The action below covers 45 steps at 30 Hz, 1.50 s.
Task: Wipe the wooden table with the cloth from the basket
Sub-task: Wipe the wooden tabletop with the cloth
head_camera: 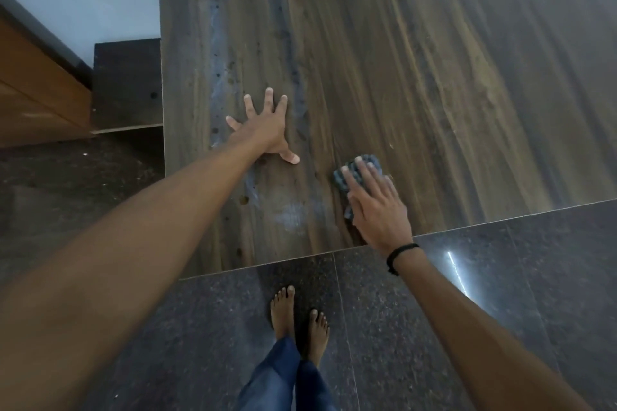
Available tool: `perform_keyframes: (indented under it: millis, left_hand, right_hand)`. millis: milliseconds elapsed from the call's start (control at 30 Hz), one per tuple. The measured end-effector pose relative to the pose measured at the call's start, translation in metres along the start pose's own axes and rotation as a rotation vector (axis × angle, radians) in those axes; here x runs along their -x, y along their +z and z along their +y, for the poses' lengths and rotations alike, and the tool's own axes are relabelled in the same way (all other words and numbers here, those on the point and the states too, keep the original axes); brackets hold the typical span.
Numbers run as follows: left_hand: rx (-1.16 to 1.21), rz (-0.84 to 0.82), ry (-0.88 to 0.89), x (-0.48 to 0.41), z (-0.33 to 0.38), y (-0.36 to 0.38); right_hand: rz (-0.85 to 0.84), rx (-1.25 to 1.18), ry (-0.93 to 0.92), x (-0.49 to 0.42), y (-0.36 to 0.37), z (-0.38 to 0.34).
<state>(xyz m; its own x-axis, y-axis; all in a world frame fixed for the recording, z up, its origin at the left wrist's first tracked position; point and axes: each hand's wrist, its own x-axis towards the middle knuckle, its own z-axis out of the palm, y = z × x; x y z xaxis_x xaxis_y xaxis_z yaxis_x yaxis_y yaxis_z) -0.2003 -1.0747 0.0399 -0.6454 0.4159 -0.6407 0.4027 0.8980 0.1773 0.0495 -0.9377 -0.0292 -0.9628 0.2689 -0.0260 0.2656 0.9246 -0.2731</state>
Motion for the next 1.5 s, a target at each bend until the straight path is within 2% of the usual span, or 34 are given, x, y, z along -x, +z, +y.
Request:
perform_keyframes:
  millis: [67, 100, 167, 200, 233, 333, 367, 433, 467, 500, 567, 600, 633, 700, 733, 767, 833, 867, 900, 967, 1000, 1033, 1133, 1167, 1267, 1300, 1400, 1433, 1500]
  left_hand:
    - [0.005, 0.025, 0.012, 0.006, 0.001, 0.006]
    - [0.017, 0.026, 0.017, 0.008, 0.002, 0.009]
    - [0.027, 0.01, 0.01, 0.014, 0.004, 0.014]
    - [0.029, -0.003, 0.002, 0.017, 0.004, 0.016]
    - [0.035, -0.016, -0.006, 0.019, 0.004, 0.018]
    - [0.06, -0.026, -0.009, 0.02, -0.001, 0.025]
    - [0.07, -0.016, -0.003, 0.019, -0.001, 0.027]
    - [0.078, -0.01, -0.002, 0.018, 0.0, 0.028]
    - [0.08, -0.007, -0.003, 0.018, 0.001, 0.028]
    - [0.083, 0.0, -0.003, 0.019, 0.001, 0.028]
    - [0.089, 0.008, -0.008, 0.019, 0.0, 0.029]
    - [0.093, 0.01, -0.008, 0.018, -0.001, 0.029]
    - [0.094, 0.012, -0.006, 0.018, -0.001, 0.03]
    - [0.091, 0.008, -0.005, 0.019, 0.001, 0.029]
    - [0.093, 0.006, -0.006, 0.019, 0.002, 0.029]
    - [0.094, 0.009, -0.009, 0.02, 0.002, 0.029]
    - [0.091, 0.01, -0.019, 0.02, 0.002, 0.029]
    - [0.089, 0.009, -0.019, 0.02, 0.002, 0.029]
    - [0.087, 0.01, -0.015, 0.02, 0.002, 0.029]
    - [0.084, 0.004, -0.013, 0.02, 0.003, 0.028]
    - [0.086, 0.0, -0.014, 0.02, 0.003, 0.027]
    - [0.089, 0.0, -0.016, 0.02, 0.003, 0.028]
    - [0.09, -0.009, -0.022, 0.019, 0.002, 0.028]
    - [0.091, -0.009, -0.02, 0.018, 0.001, 0.029]
    - [0.087, -0.011, -0.018, 0.017, 0.001, 0.029]
    - [0.087, -0.007, -0.019, 0.017, 0.002, 0.028]
    - [0.084, -0.013, -0.026, 0.017, 0.0, 0.029]
    - [0.075, -0.02, -0.02, 0.016, 0.0, 0.029]
    - [0.046, -0.033, -0.001, 0.014, -0.003, 0.024]
  right_hand:
    - [0.052, -0.04, 0.241, -0.001, -0.001, -0.005]
    - [0.03, -0.037, 0.216, 0.004, 0.002, -0.016]
    - [-0.033, -0.008, -0.079, 0.019, 0.006, -0.019]
    - [-0.054, 0.0, -0.167, 0.023, 0.004, -0.009]
    - [-0.038, 0.004, -0.147, 0.022, 0.002, 0.001]
    - [0.043, -0.025, 0.195, 0.019, 0.003, -0.002]
    - [0.019, -0.015, 0.166, 0.024, 0.004, -0.013]
    - [-0.037, 0.026, -0.125, 0.039, 0.008, -0.013]
    - [-0.048, 0.035, -0.193, 0.043, 0.007, -0.002]
    - [-0.02, 0.035, -0.138, 0.045, 0.005, 0.009]
    - [0.057, -0.006, 0.169, 0.047, 0.003, 0.015]
    - [0.065, -0.013, 0.247, 0.051, 0.005, 0.007]
    - [0.046, -0.002, 0.19, 0.059, 0.007, -0.003]
    - [-0.009, 0.041, -0.089, 0.072, 0.009, -0.004]
    - [-0.021, 0.04, -0.131, 0.07, 0.007, 0.005]
    - [0.003, 0.033, -0.066, 0.064, 0.004, 0.012]
    - [0.05, -0.014, 0.22, 0.053, 0.003, 0.01]
    - [0.046, -0.017, 0.283, 0.052, 0.005, -0.003]
    - [0.012, -0.004, 0.211, 0.055, 0.008, -0.018]
    - [-0.073, 0.036, -0.156, 0.065, 0.013, -0.024]
    - [-0.101, 0.042, -0.264, 0.062, 0.009, -0.015]
    - [-0.096, 0.049, -0.269, 0.054, 0.005, -0.006]
    - [-0.054, -0.013, 0.048, 0.038, 0.004, -0.012]
    - [-0.068, -0.008, 0.049, 0.042, 0.006, -0.025]
    - [-0.126, 0.017, -0.247, 0.05, 0.01, -0.032]
    - [-0.122, 0.022, -0.246, 0.04, 0.006, -0.026]
    - [-0.1, -0.024, 0.077, 0.011, 0.005, -0.036]
    - [-0.103, -0.028, 0.1, 0.014, 0.007, -0.047]
    - [-0.116, -0.006, -0.091, 0.027, 0.013, -0.056]
